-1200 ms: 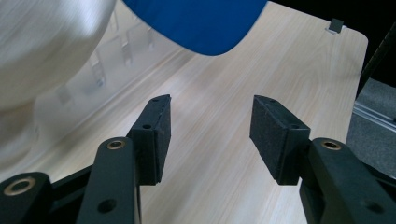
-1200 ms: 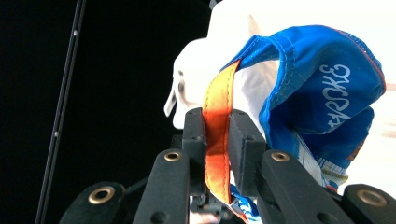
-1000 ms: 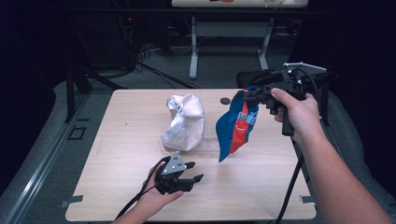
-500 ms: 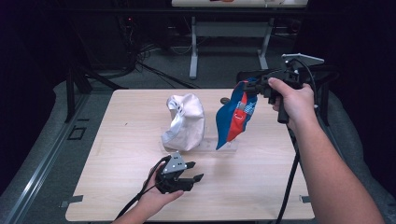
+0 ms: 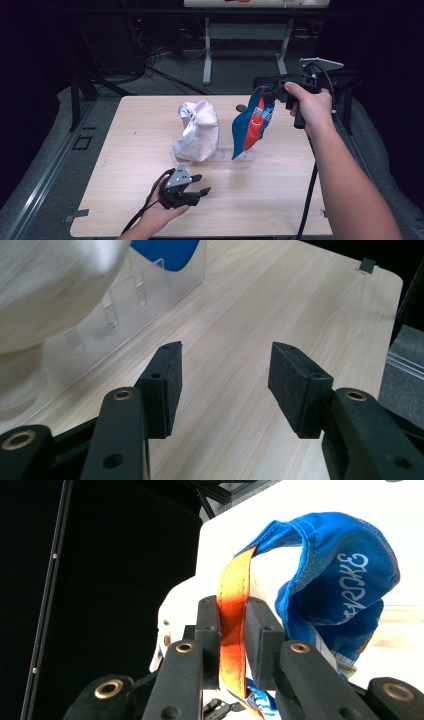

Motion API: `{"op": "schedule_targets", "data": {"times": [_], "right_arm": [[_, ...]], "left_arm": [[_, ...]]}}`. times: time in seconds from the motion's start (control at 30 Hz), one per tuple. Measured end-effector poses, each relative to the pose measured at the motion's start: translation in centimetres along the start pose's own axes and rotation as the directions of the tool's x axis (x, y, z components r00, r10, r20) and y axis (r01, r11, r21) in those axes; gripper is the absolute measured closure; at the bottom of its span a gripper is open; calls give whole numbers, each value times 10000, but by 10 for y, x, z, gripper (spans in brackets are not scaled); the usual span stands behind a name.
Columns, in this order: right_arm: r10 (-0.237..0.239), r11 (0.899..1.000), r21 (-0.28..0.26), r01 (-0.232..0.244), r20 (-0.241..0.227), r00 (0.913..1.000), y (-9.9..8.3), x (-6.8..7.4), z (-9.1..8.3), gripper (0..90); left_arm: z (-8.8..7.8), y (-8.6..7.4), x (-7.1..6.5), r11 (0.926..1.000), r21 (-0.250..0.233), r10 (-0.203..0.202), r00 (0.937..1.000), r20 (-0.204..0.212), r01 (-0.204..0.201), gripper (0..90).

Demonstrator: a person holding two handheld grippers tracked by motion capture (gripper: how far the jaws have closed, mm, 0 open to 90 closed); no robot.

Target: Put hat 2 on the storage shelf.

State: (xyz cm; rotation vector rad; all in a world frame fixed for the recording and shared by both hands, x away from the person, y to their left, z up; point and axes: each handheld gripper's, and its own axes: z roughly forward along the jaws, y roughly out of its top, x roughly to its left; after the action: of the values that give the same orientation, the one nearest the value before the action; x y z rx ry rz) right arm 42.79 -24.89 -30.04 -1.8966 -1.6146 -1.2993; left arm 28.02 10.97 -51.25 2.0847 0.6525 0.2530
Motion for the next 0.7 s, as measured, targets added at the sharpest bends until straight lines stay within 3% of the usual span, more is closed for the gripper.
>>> {"op": "schedule_targets", "data": {"times": [0.37, 0.7], "right_arm": [[-145, 9997, 196, 146, -12, 9999, 3, 9, 28, 781], [6, 9992, 404, -15, 223, 9998, 2, -5, 45, 781]], "left_arm": [[-33, -27, 22, 9990, 58, -434, 9975, -559, 438, 480], [-51, -47, 44, 9923, -283, -1226, 9867, -1064, 1202, 481]]}}
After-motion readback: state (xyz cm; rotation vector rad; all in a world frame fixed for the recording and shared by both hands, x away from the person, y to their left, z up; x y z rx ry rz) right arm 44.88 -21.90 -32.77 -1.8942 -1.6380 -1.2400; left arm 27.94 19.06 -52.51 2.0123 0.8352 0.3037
